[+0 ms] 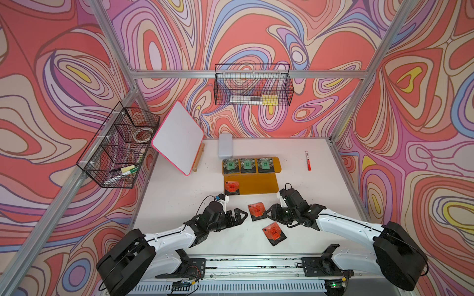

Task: Place the tea bags on the shelf by color
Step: Pick up the tea bag from the center of the board.

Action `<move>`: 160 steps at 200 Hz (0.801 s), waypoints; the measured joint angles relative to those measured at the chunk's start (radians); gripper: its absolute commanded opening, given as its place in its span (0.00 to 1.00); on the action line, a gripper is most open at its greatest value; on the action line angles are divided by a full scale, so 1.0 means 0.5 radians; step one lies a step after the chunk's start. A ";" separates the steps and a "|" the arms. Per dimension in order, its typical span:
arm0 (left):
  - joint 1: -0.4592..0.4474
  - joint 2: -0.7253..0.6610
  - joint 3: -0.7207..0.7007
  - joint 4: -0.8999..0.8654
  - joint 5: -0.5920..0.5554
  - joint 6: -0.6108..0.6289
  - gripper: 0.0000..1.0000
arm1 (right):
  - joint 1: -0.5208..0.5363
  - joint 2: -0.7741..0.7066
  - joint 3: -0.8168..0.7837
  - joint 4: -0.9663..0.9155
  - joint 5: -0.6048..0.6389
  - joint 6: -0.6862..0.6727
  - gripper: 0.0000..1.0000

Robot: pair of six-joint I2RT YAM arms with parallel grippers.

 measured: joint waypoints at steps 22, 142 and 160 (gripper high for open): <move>-0.043 0.096 0.024 0.105 -0.042 -0.033 0.97 | -0.002 0.030 -0.027 0.039 -0.011 0.030 0.38; -0.097 0.288 0.102 0.310 -0.109 -0.084 0.96 | -0.005 0.249 -0.068 0.266 -0.043 0.156 0.27; -0.097 0.288 0.102 0.310 -0.113 -0.084 0.96 | -0.005 0.285 -0.068 0.294 -0.042 0.163 0.25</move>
